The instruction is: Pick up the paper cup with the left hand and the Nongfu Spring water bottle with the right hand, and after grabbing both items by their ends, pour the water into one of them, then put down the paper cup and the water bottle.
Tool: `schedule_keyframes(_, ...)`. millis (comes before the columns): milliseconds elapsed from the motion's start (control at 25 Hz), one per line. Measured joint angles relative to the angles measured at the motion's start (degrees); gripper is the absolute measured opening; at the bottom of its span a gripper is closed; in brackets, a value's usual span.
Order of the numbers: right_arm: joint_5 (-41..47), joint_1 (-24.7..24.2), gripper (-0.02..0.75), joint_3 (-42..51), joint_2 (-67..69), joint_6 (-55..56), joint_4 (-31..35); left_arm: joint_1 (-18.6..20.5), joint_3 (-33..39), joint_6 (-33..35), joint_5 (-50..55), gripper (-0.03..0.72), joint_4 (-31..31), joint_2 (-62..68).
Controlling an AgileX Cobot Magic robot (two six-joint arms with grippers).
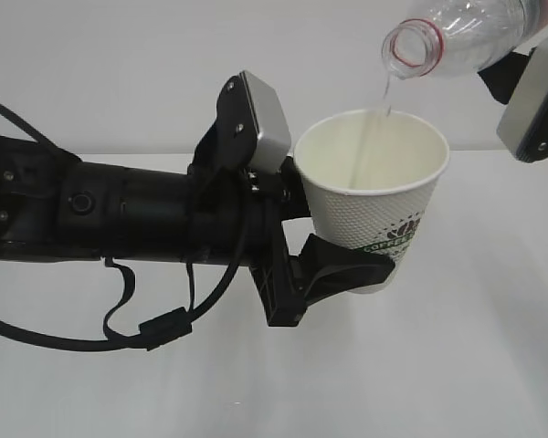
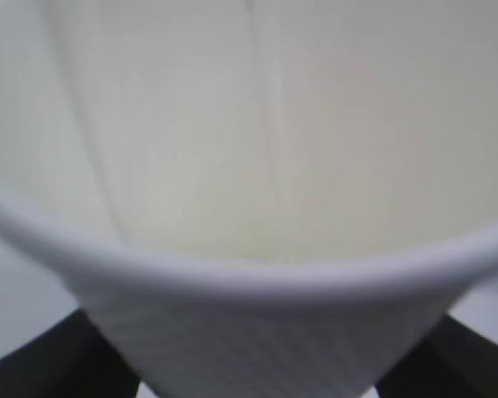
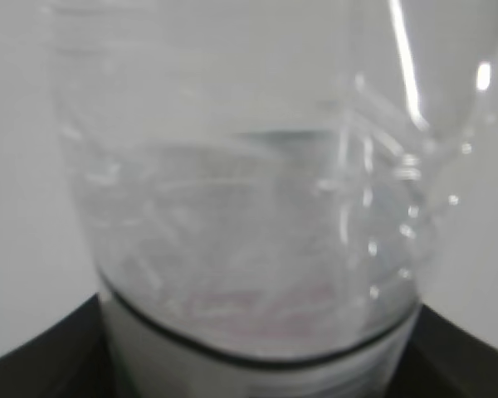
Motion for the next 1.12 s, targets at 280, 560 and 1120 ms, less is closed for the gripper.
schedule_keyframes(280,0.00,0.00,0.503,0.00,0.00,0.00,0.00,0.00,0.00,0.00,0.02,0.545,0.00,0.00)
schedule_keyframes(560,-0.04,0.00,0.503,0.00,0.00,-0.09,0.00,0.00,0.00,0.00,0.12,0.545,0.10,0.00)
schedule_keyframes(1120,-0.30,0.00,0.503,0.00,0.00,-0.09,0.00,0.00,0.00,0.00,0.15,0.544,0.10,0.00)
